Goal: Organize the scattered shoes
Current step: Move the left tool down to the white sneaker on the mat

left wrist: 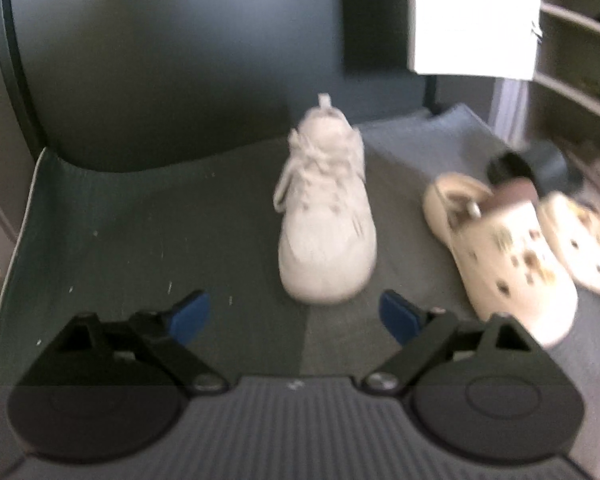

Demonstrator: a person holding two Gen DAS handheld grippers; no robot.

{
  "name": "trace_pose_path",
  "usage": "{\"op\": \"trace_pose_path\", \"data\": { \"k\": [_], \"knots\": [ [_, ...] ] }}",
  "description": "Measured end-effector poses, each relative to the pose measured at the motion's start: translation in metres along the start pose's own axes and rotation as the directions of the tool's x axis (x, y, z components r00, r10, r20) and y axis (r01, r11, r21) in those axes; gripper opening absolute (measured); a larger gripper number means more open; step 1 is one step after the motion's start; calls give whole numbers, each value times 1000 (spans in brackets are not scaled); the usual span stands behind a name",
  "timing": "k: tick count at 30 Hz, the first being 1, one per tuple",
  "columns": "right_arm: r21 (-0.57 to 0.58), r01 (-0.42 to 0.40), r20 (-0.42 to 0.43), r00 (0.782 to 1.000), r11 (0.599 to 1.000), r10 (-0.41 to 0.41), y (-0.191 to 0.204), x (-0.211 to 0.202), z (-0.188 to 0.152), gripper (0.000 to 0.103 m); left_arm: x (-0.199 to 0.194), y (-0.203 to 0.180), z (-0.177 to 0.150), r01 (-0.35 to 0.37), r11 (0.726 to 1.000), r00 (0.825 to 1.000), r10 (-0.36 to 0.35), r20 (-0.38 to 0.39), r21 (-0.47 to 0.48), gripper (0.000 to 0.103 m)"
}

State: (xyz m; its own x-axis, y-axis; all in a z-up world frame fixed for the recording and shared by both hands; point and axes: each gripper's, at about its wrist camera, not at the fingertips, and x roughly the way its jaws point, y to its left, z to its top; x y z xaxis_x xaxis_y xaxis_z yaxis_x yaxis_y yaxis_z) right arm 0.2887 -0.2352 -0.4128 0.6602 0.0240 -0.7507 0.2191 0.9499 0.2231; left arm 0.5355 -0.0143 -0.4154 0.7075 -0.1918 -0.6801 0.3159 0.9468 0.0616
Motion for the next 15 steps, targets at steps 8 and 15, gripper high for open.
{"op": "trace_pose_path", "data": {
  "k": [8,15],
  "knots": [
    [75,-11,-116,993,997,20,-32,-16,-50,45,60,-35,6,11,999,1000,-10,-23,41,94],
    [183,32,-175,985,982,0,-73,-36,-86,45,113,-62,12,-105,990,991,112,-72,97,103]
  ]
}}
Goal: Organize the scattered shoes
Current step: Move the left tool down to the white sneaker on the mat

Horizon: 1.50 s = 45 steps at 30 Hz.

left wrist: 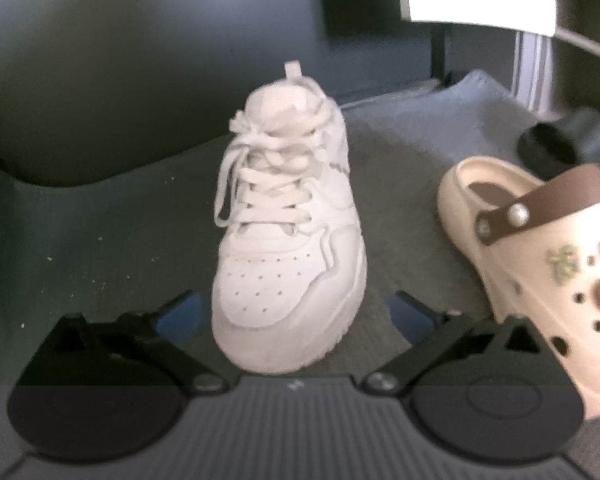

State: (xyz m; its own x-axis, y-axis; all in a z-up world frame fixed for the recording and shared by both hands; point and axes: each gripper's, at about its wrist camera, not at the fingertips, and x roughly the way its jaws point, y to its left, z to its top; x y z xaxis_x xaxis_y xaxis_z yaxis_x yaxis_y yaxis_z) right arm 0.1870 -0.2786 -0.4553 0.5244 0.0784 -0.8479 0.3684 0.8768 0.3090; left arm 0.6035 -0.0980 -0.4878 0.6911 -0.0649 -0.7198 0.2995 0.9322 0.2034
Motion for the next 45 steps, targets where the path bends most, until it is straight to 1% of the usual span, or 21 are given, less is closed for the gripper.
{"op": "trace_pose_path", "data": {
  "k": [2,4,6,7,9,12,14,17,19,22,24,31,33,34,37,40,41,43,44,45],
  "knots": [
    [39,-1,-9,1000,999,1,-10,-3,-6,45,15,-2,3,-29,1000,999,29,-36,6,103],
    [63,0,-22,1000,998,1,-18,-6,-10,45,29,0,5,-48,999,996,47,-73,-13,103],
    [83,2,-33,999,997,1,-24,-10,-16,45,45,5,5,-19,997,987,6,-160,-77,103],
    [92,2,-36,999,996,2,-26,-12,-18,45,50,6,5,-16,995,983,-2,-181,-95,103],
    [120,8,-49,999,993,-2,-30,-13,-24,45,52,4,4,-30,994,985,12,-175,-100,103],
    [117,13,-62,998,993,-6,-33,-13,-30,45,48,-1,-2,-54,992,988,36,-151,-118,100],
    [112,22,-64,998,993,-15,-34,-14,-32,45,40,-7,-6,-61,989,991,44,-124,-131,97],
    [121,33,-72,997,992,-24,-38,-13,-34,45,23,-10,-15,-58,987,996,47,-77,-147,97],
    [125,40,-72,997,991,-31,-40,-12,-34,45,10,-10,-24,-53,987,997,44,-65,-150,96],
    [137,35,-61,998,990,-27,-40,-12,-34,45,-7,-7,-42,-36,989,996,25,-84,-143,96],
    [136,31,-58,998,990,-23,-39,-10,-33,45,-20,-4,-55,-19,990,997,8,-78,-139,96],
    [88,5,-48,999,996,-1,-21,-12,-32,45,-77,6,-102,41,988,994,-56,-98,-149,96],
    [75,4,-54,999,997,0,-16,-11,-32,45,-99,8,-115,69,985,990,-87,-111,-156,95],
    [73,2,-55,999,997,2,-15,-10,-32,45,-109,7,-119,81,985,989,-99,-112,-154,92],
    [56,-4,-56,998,998,7,-8,-9,-32,45,-144,6,-133,118,982,984,-134,-113,-145,88],
    [22,-15,-60,998,1000,17,0,-6,-31,45,-170,-4,-157,152,980,972,-171,-159,-127,85],
    [15,-17,-61,998,1000,18,1,-6,-31,45,-172,-6,-164,160,977,966,-184,-183,-137,85],
    [-6,-22,-64,998,1000,21,6,-2,-28,45,-167,-7,-178,171,967,947,-214,-240,-188,82],
    [-9,-22,-66,998,1000,22,7,-1,-27,45,-165,-7,-182,174,963,942,-223,-252,-204,82],
    [-11,-23,-70,997,1000,23,8,1,-25,45,-165,-8,-183,172,964,946,-219,-241,-203,83]
  ]
}}
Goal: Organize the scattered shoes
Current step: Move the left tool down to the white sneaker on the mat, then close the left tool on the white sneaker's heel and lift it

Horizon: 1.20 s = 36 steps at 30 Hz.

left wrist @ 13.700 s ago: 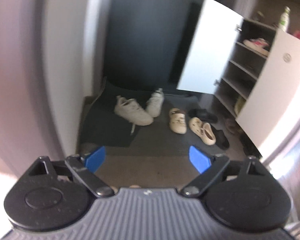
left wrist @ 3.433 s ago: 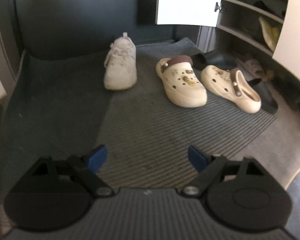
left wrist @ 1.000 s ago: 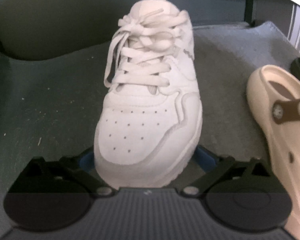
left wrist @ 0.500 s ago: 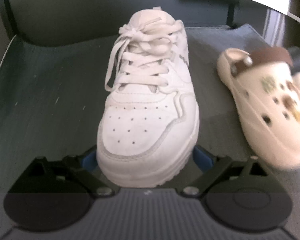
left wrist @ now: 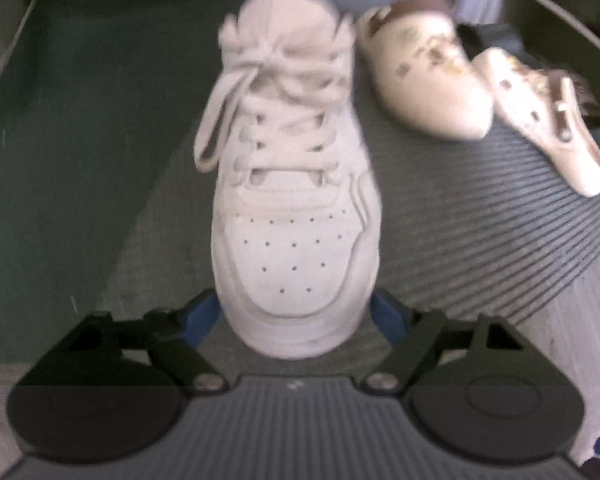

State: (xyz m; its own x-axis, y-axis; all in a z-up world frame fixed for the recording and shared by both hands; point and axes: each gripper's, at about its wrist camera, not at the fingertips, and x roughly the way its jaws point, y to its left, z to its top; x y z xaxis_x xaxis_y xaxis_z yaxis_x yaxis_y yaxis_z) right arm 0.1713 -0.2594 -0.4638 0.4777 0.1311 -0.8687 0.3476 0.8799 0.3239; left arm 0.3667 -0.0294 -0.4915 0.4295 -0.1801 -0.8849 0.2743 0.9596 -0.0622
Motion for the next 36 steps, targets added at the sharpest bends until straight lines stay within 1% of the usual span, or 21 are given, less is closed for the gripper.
{"op": "trace_pose_path", "data": {
  "k": [3,5,6,7,8,9,11,12,15,18,20,22,24,29,32,34,36],
  "knots": [
    [-20,-1,1,1000,1000,1,7,2,9,45,-10,-4,-2,-16,999,998,15,54,35,83],
    [-33,-3,6,1000,999,3,10,2,12,45,-17,-4,1,-33,998,996,29,85,53,89],
    [-42,-2,13,1000,999,3,12,2,14,45,-21,-2,4,-50,997,993,44,107,52,96],
    [-41,-3,16,1000,999,4,12,3,15,45,-22,-1,9,-63,997,991,56,124,50,98],
    [-38,-5,18,1000,999,5,12,3,15,45,-20,-2,15,-72,996,988,64,137,51,99],
    [-29,-9,20,1000,1000,10,12,4,15,45,-18,-3,23,-85,995,985,76,152,51,101],
    [-23,-11,19,1000,1000,11,11,4,14,45,-7,-7,42,-97,994,983,88,158,48,103],
    [-19,-10,18,1000,1000,10,10,5,12,45,-4,-9,49,-101,994,984,94,154,37,101],
    [-9,0,3,1000,1000,0,7,7,6,45,12,-17,90,-111,994,983,110,150,-6,101],
    [-10,10,-5,1000,1000,-10,4,7,2,45,34,-26,116,-154,988,978,155,142,-17,102],
    [-13,15,-2,1000,1000,-15,3,6,1,45,49,-25,131,-147,988,982,152,108,-56,96],
    [-9,23,10,1000,1000,-23,-1,3,1,45,52,-27,135,-147,984,983,157,99,-98,87],
    [2,26,17,1000,1000,-26,-5,0,1,45,47,-31,129,-152,984,980,163,117,-98,85],
    [5,32,33,999,999,-32,-18,-10,-2,45,31,-37,104,-147,989,978,147,148,-16,82],
    [-3,35,34,999,999,-35,-21,-14,-2,45,14,-38,77,-133,991,983,130,129,9,82],
    [-9,26,35,999,1000,-26,-23,-21,0,45,-4,-36,48,-103,994,991,101,93,21,82],
    [-15,8,35,999,1000,-7,-25,-31,-1,45,-18,-36,19,-76,995,996,73,55,57,82]
  ]
}}
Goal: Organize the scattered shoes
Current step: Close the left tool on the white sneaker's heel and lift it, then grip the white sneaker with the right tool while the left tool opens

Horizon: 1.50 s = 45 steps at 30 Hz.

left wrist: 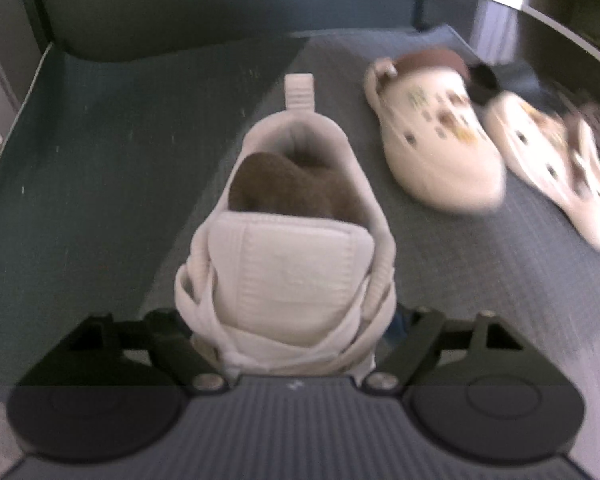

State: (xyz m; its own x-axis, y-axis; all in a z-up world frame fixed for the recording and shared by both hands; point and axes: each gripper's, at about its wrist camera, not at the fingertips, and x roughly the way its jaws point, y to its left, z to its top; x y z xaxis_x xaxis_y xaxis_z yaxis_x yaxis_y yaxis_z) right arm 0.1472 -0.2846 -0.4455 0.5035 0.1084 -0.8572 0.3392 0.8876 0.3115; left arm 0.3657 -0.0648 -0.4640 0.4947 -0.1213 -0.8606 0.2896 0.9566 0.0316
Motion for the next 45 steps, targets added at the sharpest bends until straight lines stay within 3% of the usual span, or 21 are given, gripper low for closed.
{"op": "trace_pose_path", "data": {
  "k": [5,9,14,16,20,23,26,32,33,37,42,44,45],
  "knots": [
    [-35,-51,-21,999,998,50,-4,-40,-9,45,-50,-11,-66,29,991,998,-20,-66,133,82],
    [-62,-85,8,996,994,86,-8,-80,-17,45,-92,-21,-105,90,980,990,-68,-124,179,82],
    [-91,-122,43,991,988,126,-6,-122,-30,46,-144,-40,-166,165,948,980,-125,-158,273,83],
    [-92,-136,67,987,986,143,0,-135,-38,47,-151,-49,-180,163,931,982,-121,-143,326,84],
    [-131,-169,29,984,977,174,16,-139,-43,47,-152,-64,-198,173,898,981,-123,-147,405,87],
    [-270,-148,34,986,951,163,39,-141,-41,47,-157,-60,-200,187,905,978,-136,-156,383,92],
    [-371,-143,-27,989,918,144,60,-130,-29,46,-167,-49,-200,241,915,966,-192,-175,324,96],
    [-561,-97,-137,990,822,23,97,-89,10,45,-199,-1,-208,346,919,931,-312,-189,187,99],
    [-611,-104,-180,984,784,-10,109,-71,20,45,-206,7,-210,344,922,933,-315,-175,176,99],
    [-711,-119,-232,970,693,-71,136,-35,25,45,-236,41,-213,283,949,959,-277,-64,138,101],
    [-778,-103,-272,945,620,-184,154,10,15,43,-252,68,-199,286,956,958,-286,-5,73,102],
    [-813,-106,-277,935,573,-220,164,22,8,43,-252,79,-191,297,954,955,-298,2,31,102],
    [-852,-92,-259,930,515,-262,173,33,2,43,-251,86,-187,305,952,952,-305,3,5,102]
  ]
}}
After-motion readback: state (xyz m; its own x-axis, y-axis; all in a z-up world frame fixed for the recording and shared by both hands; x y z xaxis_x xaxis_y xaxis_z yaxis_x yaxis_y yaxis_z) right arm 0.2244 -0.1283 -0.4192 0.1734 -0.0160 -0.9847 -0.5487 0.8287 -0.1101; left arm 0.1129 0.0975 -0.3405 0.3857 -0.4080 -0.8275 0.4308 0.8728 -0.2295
